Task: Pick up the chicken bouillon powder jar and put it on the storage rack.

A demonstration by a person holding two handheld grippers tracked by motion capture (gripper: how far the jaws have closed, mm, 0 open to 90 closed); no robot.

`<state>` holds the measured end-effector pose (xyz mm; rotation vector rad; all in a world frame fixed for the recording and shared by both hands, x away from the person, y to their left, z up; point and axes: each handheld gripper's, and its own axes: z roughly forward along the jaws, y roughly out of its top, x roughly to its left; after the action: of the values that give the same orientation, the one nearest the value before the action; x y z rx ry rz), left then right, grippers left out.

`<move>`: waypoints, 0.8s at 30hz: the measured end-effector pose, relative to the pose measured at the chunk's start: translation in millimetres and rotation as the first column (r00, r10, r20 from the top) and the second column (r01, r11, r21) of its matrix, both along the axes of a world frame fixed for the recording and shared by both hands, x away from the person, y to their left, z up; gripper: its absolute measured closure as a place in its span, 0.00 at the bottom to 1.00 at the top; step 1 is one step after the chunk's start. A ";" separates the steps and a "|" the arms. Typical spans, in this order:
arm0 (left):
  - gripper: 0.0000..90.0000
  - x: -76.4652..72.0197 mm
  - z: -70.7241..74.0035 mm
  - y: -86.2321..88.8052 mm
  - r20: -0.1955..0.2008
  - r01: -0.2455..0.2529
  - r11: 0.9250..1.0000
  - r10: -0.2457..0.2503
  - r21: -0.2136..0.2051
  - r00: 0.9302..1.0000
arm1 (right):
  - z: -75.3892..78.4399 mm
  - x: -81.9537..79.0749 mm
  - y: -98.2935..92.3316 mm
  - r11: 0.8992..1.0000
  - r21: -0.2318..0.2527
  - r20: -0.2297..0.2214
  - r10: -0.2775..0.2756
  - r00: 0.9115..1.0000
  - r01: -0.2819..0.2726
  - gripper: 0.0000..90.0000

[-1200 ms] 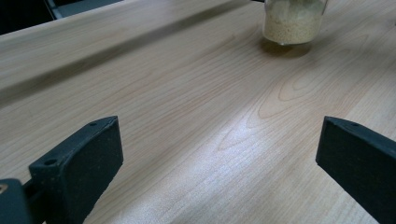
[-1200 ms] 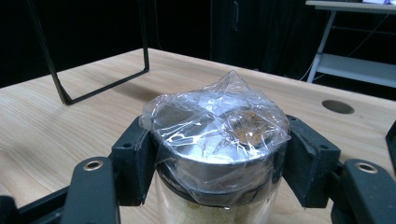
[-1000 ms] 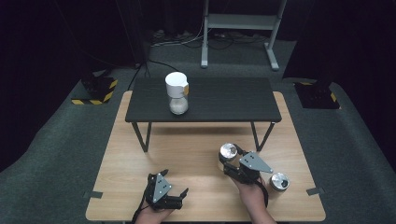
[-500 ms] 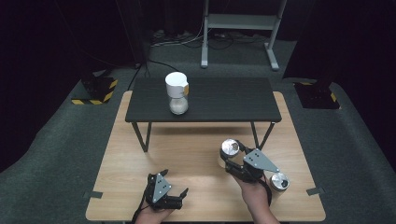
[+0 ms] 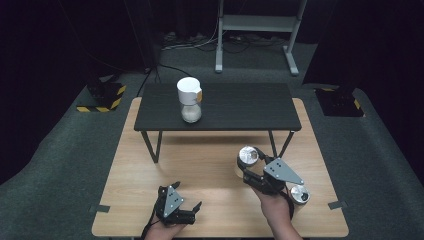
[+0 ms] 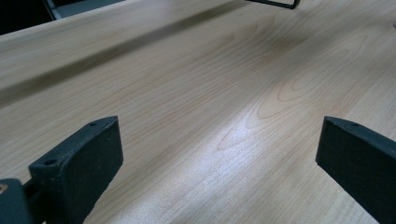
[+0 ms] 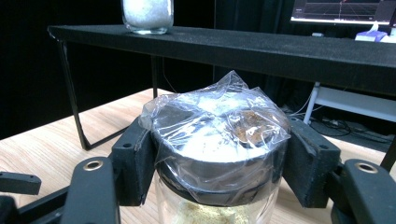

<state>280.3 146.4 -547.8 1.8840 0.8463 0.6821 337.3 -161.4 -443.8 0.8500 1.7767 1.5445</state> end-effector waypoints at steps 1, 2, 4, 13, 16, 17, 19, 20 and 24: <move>0.01 0.0 0.0 0.0 0.000 0.000 1.000 0.000 -0.001 1.000 | 1.2 -0.2 0.0 1.000 0.000 0.000 0.000 1.000 0.000 0.38; 0.01 0.1 0.0 0.1 -0.001 0.001 1.000 -0.001 -0.001 1.000 | 2.5 -0.4 -0.2 1.000 0.000 0.001 0.001 1.000 -0.001 0.38; 0.01 0.2 0.0 0.2 -0.002 0.002 1.000 -0.002 -0.003 1.000 | 5.3 -0.7 -0.3 1.000 0.002 0.006 0.001 1.000 -0.001 0.38; 0.01 0.1 0.0 0.2 -0.001 0.005 1.000 -0.005 -0.001 1.000 | 18.5 -1.1 -0.1 1.000 0.015 0.022 0.006 1.000 -0.006 0.38; 0.01 0.1 0.1 0.3 -0.001 0.006 1.000 -0.006 0.001 1.000 | 22.5 -1.0 -0.3 1.000 0.020 0.028 0.008 1.000 -0.008 0.38; 0.01 0.0 0.0 0.2 -0.002 0.005 1.000 -0.005 -0.002 1.000 | 23.9 -1.1 -0.4 1.000 0.022 0.028 0.007 1.000 -0.008 0.38; 0.01 0.0 0.1 0.3 -0.003 0.006 1.000 -0.006 -0.002 1.000 | 26.6 -1.2 -0.6 1.000 0.025 0.034 0.008 0.999 -0.009 0.38; 0.01 0.0 0.1 0.3 -0.003 0.006 1.000 -0.006 -0.002 1.000 | 28.2 -1.2 -0.8 1.000 0.025 0.038 0.006 0.999 -0.007 0.38; 0.01 0.1 0.1 0.3 -0.004 0.007 1.000 -0.007 0.000 1.000 | 32.3 -1.2 -1.1 1.000 0.028 0.046 0.005 0.999 -0.006 0.38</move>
<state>280.4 146.7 -547.8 1.8880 0.8419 0.6736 336.1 -162.5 -411.5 0.8175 1.7302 1.5831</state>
